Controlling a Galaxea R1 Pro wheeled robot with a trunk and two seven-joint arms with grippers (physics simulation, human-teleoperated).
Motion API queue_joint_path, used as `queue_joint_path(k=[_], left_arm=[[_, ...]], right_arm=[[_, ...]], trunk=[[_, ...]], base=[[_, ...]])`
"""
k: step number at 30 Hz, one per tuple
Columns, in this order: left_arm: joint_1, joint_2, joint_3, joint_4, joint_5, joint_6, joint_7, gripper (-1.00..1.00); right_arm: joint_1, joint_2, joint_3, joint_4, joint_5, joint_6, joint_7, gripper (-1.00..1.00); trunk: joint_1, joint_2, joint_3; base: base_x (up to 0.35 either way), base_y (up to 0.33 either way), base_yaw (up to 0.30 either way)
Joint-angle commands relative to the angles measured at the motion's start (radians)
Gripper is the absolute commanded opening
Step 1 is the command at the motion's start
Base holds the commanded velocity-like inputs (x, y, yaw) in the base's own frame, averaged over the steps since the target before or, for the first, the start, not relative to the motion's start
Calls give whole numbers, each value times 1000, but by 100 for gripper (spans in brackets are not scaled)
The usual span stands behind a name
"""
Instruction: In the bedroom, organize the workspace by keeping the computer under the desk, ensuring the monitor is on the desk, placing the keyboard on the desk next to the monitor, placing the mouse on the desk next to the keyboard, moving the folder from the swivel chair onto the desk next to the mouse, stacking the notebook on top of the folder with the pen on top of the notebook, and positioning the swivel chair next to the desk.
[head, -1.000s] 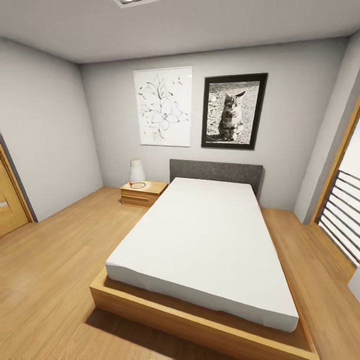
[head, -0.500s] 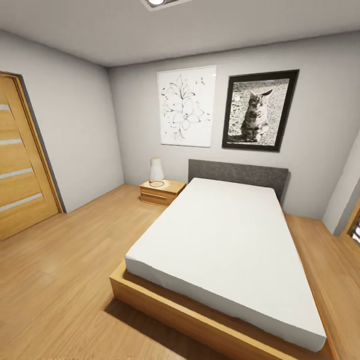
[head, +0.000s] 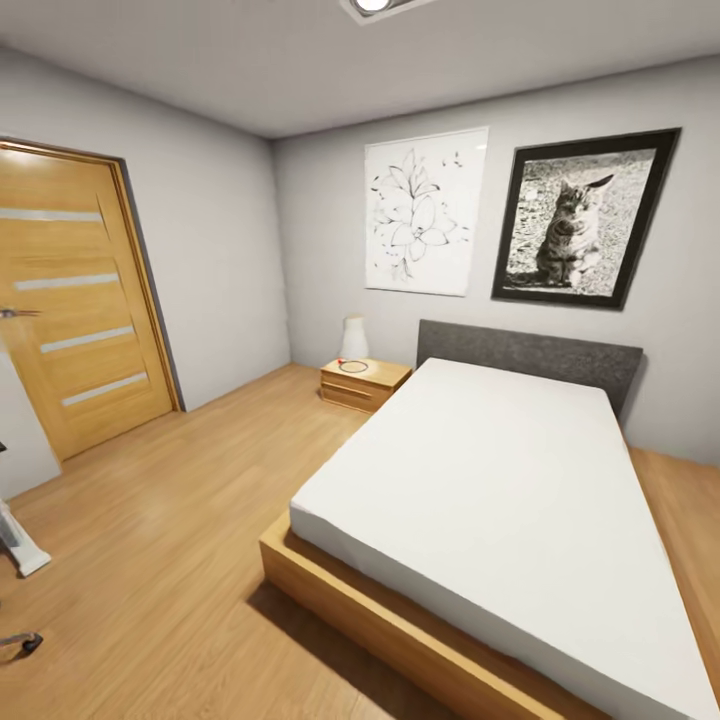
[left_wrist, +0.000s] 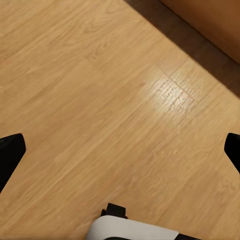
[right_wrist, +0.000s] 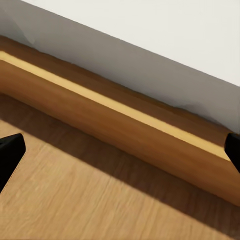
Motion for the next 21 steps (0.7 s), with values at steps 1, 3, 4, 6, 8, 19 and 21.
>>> queue_joint_path(k=[1,3,4,6,8,19,21], left_arm=[[0,0,4,-1,-2,-1,0,100],[0,-1,4,-1,-2,-1,0,100],[0,-1,4,-1,-3,-1,0,100],[0,-1,3,-1,-3,-1,0,100],[0,-2,3,-1,-3,-1,0,100],[0,-1,4,-1,-3,-1,0,100],[0,-1,4,-2,-3,-1,0,100]], right_arm=[[-1,0,6,1,0,-2,-7,100],[-1,0,7,1,1,-3,-7,100],[-1,0,7,1,1,-3,-7,100],[-1,0,7,1,1,-3,-8,100],[-1,0,7,0,1,-3,-8,100],[-1,0,8,0,2,-3,-8,100],[-1,0,9,1,2,-3,-8,100]], trunk=[[0,-1,-1],[0,-1,-1],[0,-1,-1],[0,-1,-1],[0,-1,-1],[0,-1,-1],[0,-1,-1]], base=[[0,0,289],[0,0,289],[0,0,289],[0,0,289],[0,0,289],[0,0,289],[0,0,289]])
